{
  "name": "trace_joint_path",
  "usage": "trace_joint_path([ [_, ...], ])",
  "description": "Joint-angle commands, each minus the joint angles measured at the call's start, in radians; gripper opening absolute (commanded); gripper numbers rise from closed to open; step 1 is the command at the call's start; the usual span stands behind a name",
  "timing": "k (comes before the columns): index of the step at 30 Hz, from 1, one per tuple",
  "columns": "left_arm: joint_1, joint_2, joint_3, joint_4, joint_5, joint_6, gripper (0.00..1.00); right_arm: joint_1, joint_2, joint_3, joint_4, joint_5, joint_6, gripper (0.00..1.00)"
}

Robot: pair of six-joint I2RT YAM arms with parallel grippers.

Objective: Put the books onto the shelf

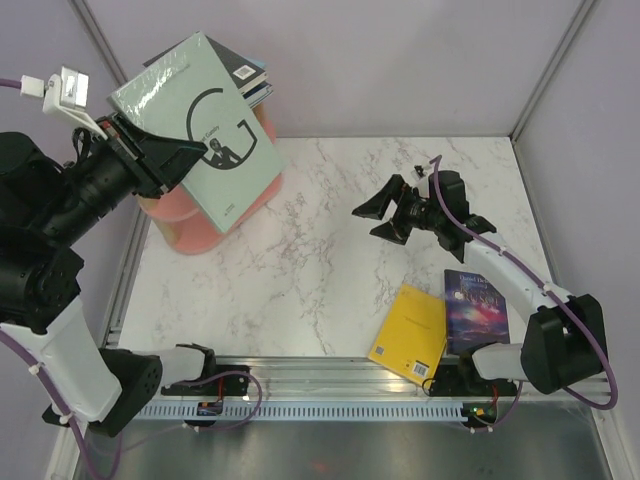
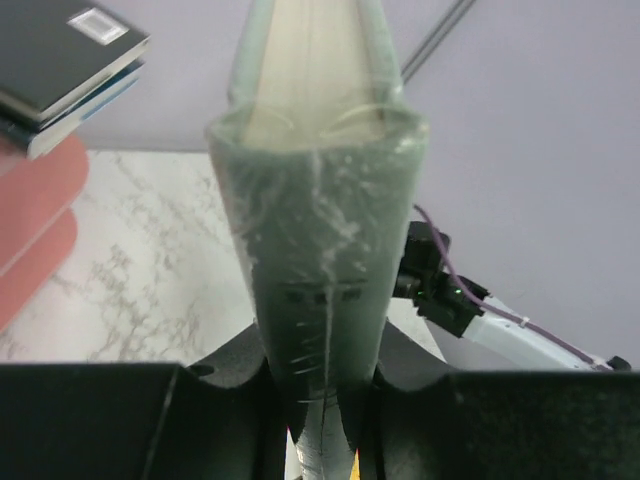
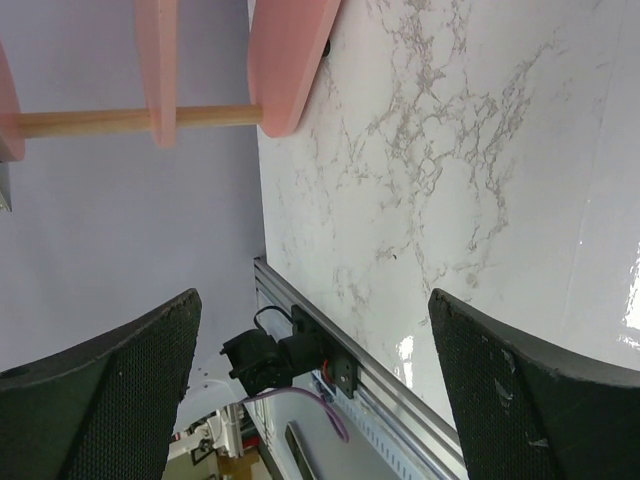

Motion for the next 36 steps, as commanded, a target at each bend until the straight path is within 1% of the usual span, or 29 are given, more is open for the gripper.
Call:
trace_joint_path([
  [1, 0.008, -0.045, -0.046, 0.037, -0.186, 0.028, 0.02, 0.003, -0.012, -0.003, 0.014, -0.032, 0.001, 0.98],
  [5, 0.008, -0.049, -0.012, 0.052, -0.317, 0.071, 0.02, 0.031, -0.009, -0.012, 0.013, -0.036, -0.007, 0.98],
  [9, 0.008, -0.007, -0.019, 0.061, -0.322, 0.078, 0.02, 0.069, -0.002, -0.015, 0.006, -0.038, -0.02, 0.98],
  [12, 0.01, -0.01, -0.063, 0.106, -0.331, 0.073, 0.02, 0.086, 0.0, -0.011, 0.003, -0.038, -0.031, 0.98],
  [13, 0.013, -0.015, -0.074, 0.13, -0.342, 0.085, 0.02, 0.089, 0.001, -0.009, 0.003, -0.036, -0.034, 0.98],
  [16, 0.034, -0.007, -0.11, 0.127, -0.348, 0.12, 0.02, 0.105, 0.014, -0.009, 0.005, -0.036, -0.039, 0.98],
  [18, 0.082, -0.025, -0.178, 0.146, -0.302, 0.111, 0.02, 0.111, 0.023, -0.009, 0.008, -0.044, -0.042, 0.98],
  [19, 0.105, -0.045, -0.233, 0.184, -0.238, 0.099, 0.02, 0.111, 0.024, -0.006, 0.006, -0.045, -0.047, 0.98],
  [20, 0.111, -0.085, -0.259, 0.254, -0.221, 0.09, 0.02, 0.114, 0.026, -0.004, 0.006, -0.047, -0.048, 0.98],
  [21, 0.12, -0.091, -0.278, 0.277, -0.208, 0.081, 0.02, 0.114, 0.026, -0.004, 0.008, -0.047, -0.051, 0.98],
  [23, 0.171, -0.055, -0.278, 0.255, -0.135, 0.064, 0.02, 0.121, 0.031, -0.006, 0.008, -0.047, -0.053, 0.98],
  [24, 0.179, -0.049, -0.284, 0.258, -0.097, 0.05, 0.02, 0.126, 0.034, -0.006, 0.011, -0.049, -0.054, 0.98],
  [25, 0.242, -0.053, -0.32, 0.273, -0.023, 0.02, 0.02, 0.129, 0.037, -0.003, 0.011, -0.05, -0.056, 0.98],
  [26, 0.257, -0.07, -0.354, 0.316, 0.003, 0.004, 0.02, 0.132, 0.041, 0.0, 0.01, -0.052, -0.062, 0.98],
  [27, 0.272, -0.116, -0.389, 0.401, 0.019, -0.01, 0.02, 0.132, 0.043, 0.002, 0.01, -0.053, -0.065, 0.98],
  [28, 0.291, -0.131, -0.426, 0.431, 0.037, -0.022, 0.02, 0.131, 0.043, 0.006, 0.01, -0.053, -0.067, 0.98],
  [29, 0.341, -0.133, -0.422, 0.437, 0.057, -0.024, 0.02, 0.134, 0.043, 0.008, 0.01, -0.055, -0.068, 0.98],
  [30, 0.411, -0.11, -0.395, 0.411, 0.113, -0.025, 0.02, 0.137, 0.046, 0.011, 0.008, -0.056, -0.07, 0.98],
  [31, 0.441, -0.104, -0.394, 0.411, 0.138, -0.033, 0.02, 0.138, 0.046, 0.011, 0.009, -0.056, -0.07, 0.98],
  [33, 0.464, -0.104, -0.397, 0.434, 0.129, -0.054, 0.02, 0.146, 0.052, 0.014, 0.008, -0.056, -0.076, 0.98],
  [36, 0.545, -0.111, -0.427, 0.53, 0.209, -0.126, 0.02, 0.151, 0.058, 0.015, 0.01, -0.056, -0.08, 0.98],
])
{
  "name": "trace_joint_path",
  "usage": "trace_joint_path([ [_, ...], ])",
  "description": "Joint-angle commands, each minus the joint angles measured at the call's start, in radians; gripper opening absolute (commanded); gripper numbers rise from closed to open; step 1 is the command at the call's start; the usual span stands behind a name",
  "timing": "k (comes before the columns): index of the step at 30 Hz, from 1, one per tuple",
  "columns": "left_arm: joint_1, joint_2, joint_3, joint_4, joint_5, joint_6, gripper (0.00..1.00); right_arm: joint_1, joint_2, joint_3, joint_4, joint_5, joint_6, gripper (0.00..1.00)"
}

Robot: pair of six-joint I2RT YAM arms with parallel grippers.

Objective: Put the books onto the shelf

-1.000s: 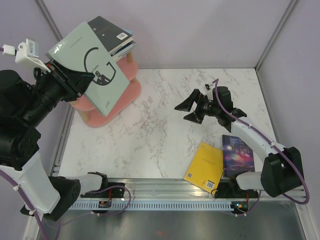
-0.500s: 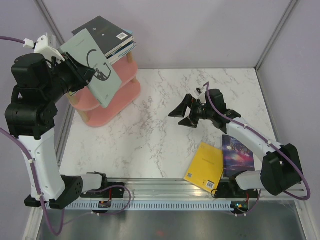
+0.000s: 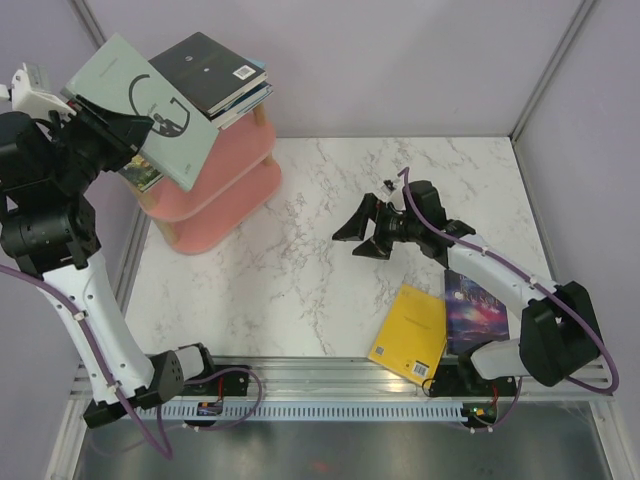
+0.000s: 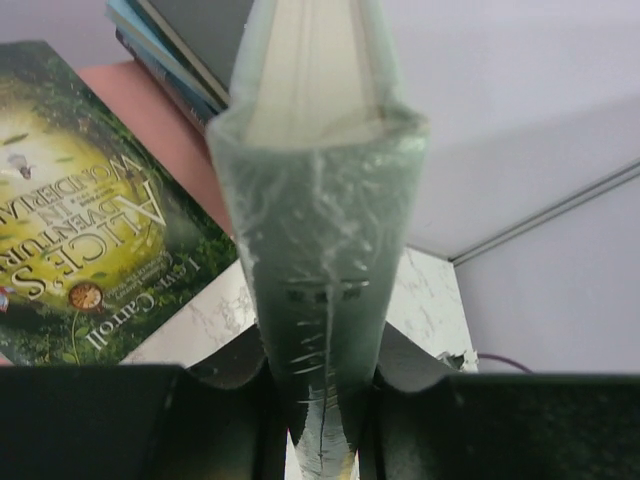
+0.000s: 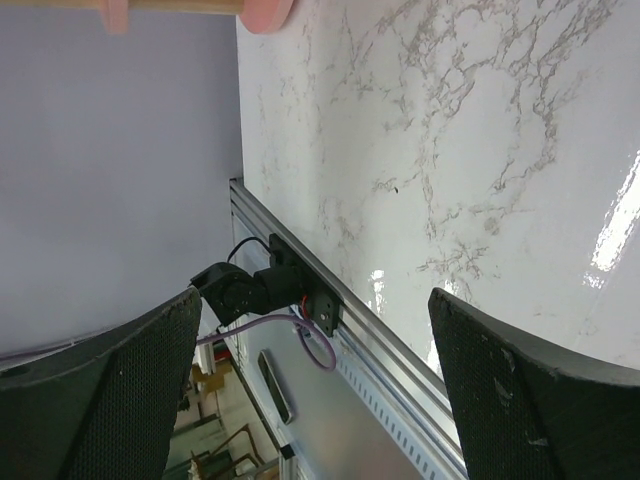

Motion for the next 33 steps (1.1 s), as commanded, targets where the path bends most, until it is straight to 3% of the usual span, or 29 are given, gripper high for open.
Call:
trace_joint_path([
  [1, 0.07, -0.028, 0.023, 0.275, 0.154, -0.117, 0.02, 0.011, 0.01, 0.029, 0.021, -0.013, -0.025, 0.98],
  [11, 0.293, 0.074, 0.072, 0.364, 0.349, -0.25, 0.02, 0.013, 0.029, 0.028, 0.01, -0.024, -0.036, 0.97],
  [18, 0.448, 0.104, -0.092, 0.603, 0.535, -0.468, 0.02, 0.02, 0.022, 0.026, -0.015, -0.021, -0.056, 0.97],
  [24, 0.458, 0.125, -0.233, 0.752, 0.627, -0.636, 0.02, 0.023, 0.036, 0.031, -0.024, -0.015, -0.066, 0.97],
  [33, 0.458, 0.153, -0.244, 0.546, 0.604, -0.523, 0.02, 0.023, 0.055, 0.037, -0.028, -0.013, -0.068, 0.97],
])
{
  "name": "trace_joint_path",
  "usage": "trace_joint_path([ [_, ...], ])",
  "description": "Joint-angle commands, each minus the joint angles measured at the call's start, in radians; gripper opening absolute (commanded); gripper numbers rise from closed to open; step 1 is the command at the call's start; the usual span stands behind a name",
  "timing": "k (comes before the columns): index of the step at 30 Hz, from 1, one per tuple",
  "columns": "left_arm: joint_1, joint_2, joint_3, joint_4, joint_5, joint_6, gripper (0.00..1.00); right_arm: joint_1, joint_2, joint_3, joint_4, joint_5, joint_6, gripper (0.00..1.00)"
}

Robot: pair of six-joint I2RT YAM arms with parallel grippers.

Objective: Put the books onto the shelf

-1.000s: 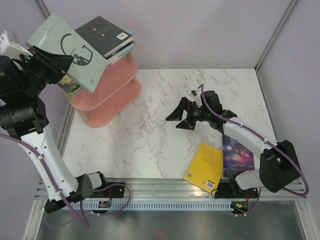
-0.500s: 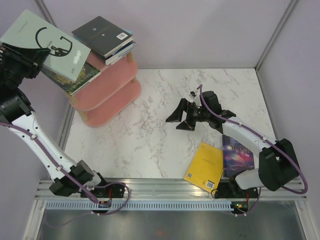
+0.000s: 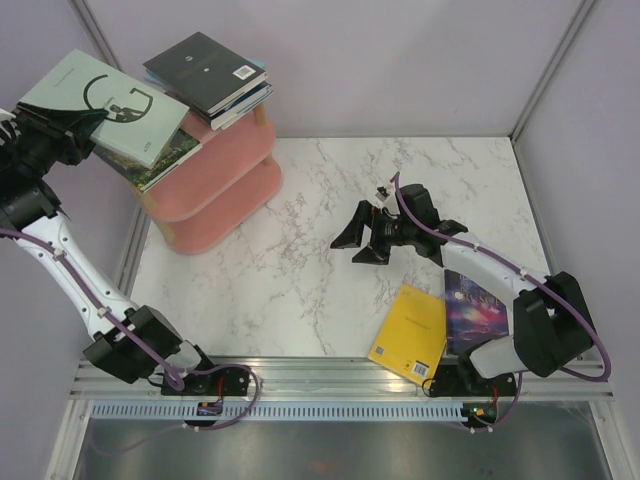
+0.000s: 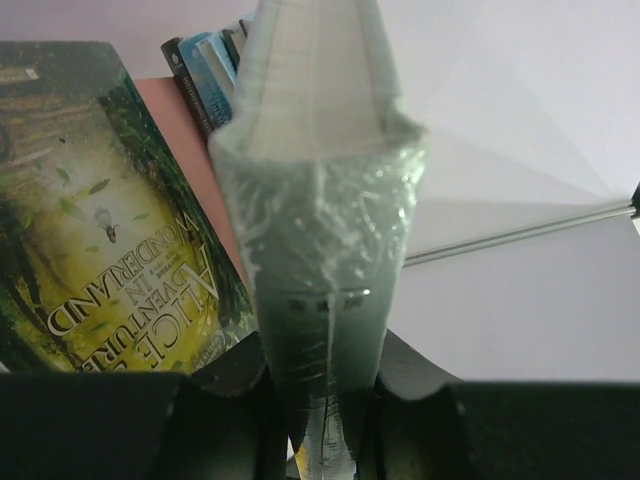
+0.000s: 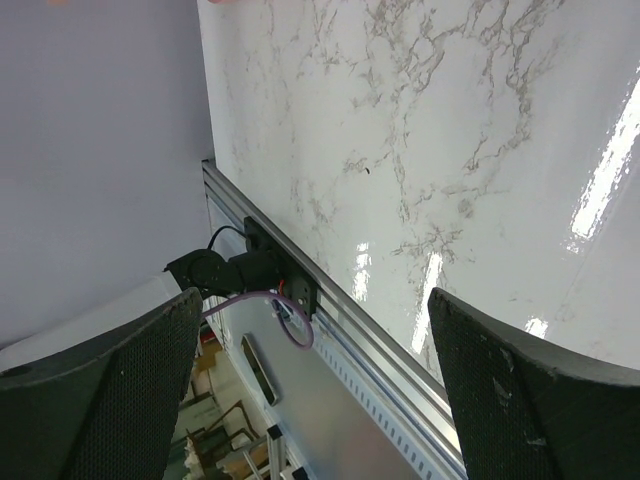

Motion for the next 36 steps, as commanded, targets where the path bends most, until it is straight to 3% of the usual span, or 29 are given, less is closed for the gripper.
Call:
trace_joint_path([
  [1, 0.004, -0.012, 0.039, -0.011, 0.037, 0.031, 0.02, 0.004, 0.001, 0.035, 0.01, -0.006, -0.016, 0.97],
  [5, 0.004, 0.055, 0.1, -0.092, 0.068, 0.082, 0.02, 0.004, 0.006, 0.027, 0.011, -0.003, -0.016, 0.97],
  [11, 0.004, 0.162, 0.295, -0.42, 0.016, 0.304, 0.02, 0.005, 0.018, 0.03, 0.011, -0.003, -0.016, 0.97],
  [23, -0.001, 0.175, 0.269, -0.454, 0.023, 0.326, 0.04, 0.007, 0.026, 0.028, 0.01, -0.006, -0.019, 0.97],
  [28, -0.001, 0.178, 0.275, -0.502, -0.006, 0.355, 0.28, 0.007, 0.021, 0.025, 0.007, -0.004, -0.021, 0.97],
  [32, -0.001, 0.196, 0.316, -0.555, -0.038, 0.389, 0.53, 0.007, 0.023, 0.027, 0.007, -0.004, -0.022, 0.97],
  [36, -0.001, 0.221, 0.367, -0.612, -0.052, 0.415, 0.63, 0.007, 0.023, 0.028, 0.005, -0.003, -0.024, 0.97],
])
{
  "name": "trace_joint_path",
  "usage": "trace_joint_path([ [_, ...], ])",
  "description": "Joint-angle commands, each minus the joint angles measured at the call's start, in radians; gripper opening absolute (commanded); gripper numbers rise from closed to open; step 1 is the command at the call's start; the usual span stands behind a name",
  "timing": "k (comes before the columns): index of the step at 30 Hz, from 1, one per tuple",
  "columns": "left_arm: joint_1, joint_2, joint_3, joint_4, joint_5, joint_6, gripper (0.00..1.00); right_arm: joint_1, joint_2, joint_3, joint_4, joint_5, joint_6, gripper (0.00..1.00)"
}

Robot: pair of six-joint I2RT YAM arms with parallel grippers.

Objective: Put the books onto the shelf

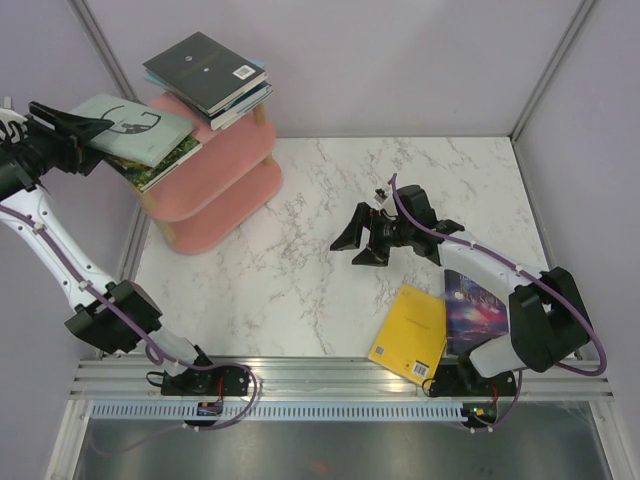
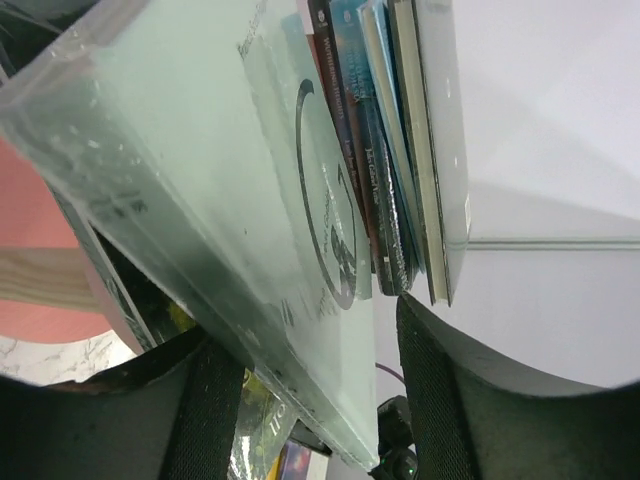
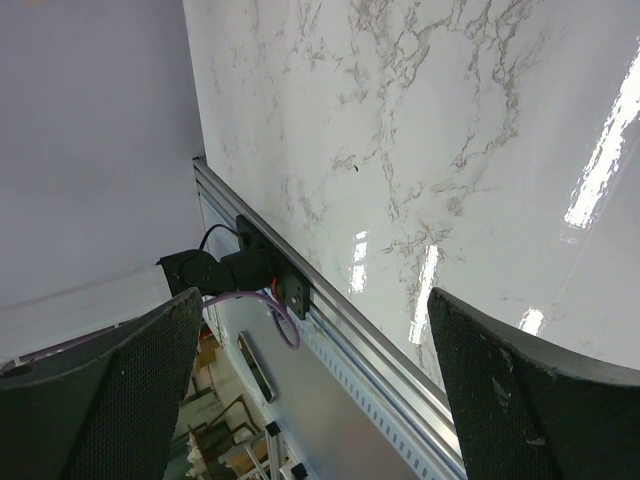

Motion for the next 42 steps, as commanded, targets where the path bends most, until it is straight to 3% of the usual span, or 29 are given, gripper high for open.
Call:
trace_joint_path([
  [1, 0.002, 0.02, 0.108, -0.051, -0.009, 0.083, 0.64, 0.007, -0.006, 0.025, 0.009, -0.003, -0.016, 0.97],
  [9, 0.044, 0.094, 0.294, -0.288, -0.093, 0.174, 0.71, 0.005, -0.007, 0.022, 0.009, -0.003, -0.017, 0.97],
  [21, 0.26, 0.04, 0.383, -0.291, -0.063, 0.124, 0.72, 0.005, -0.01, 0.01, 0.005, 0.009, -0.022, 0.97],
  [28, 0.262, -0.05, 0.444, -0.158, 0.042, -0.027, 0.7, 0.004, -0.006, 0.024, -0.017, 0.037, -0.04, 0.96],
  [33, 0.24, -0.121, 0.446, 0.222, 0.148, -0.324, 0.68, 0.004, -0.012, 0.024, -0.034, 0.064, -0.043, 0.96],
  [36, 0.132, -0.155, 0.388, 0.397, 0.129, -0.412, 0.68, 0.002, -0.022, 0.027, -0.054, 0.095, -0.056, 0.96],
  [37, -0.002, -0.181, 0.359, 0.416, 0.079, -0.406, 0.69, 0.0, -0.024, 0.03, -0.061, 0.104, -0.068, 0.96],
  [39, -0.163, -0.199, 0.27, 0.419, 0.008, -0.343, 0.69, -0.001, -0.027, 0.039, -0.092, 0.141, -0.08, 0.96],
  [40, -0.315, -0.208, 0.242, 0.418, -0.047, -0.322, 0.67, -0.003, -0.025, 0.048, -0.11, 0.159, -0.097, 0.96],
  [42, -0.453, -0.218, 0.155, 0.415, -0.107, -0.261, 0.66, -0.007, -0.013, 0.086, -0.19, 0.222, -0.12, 0.96],
])
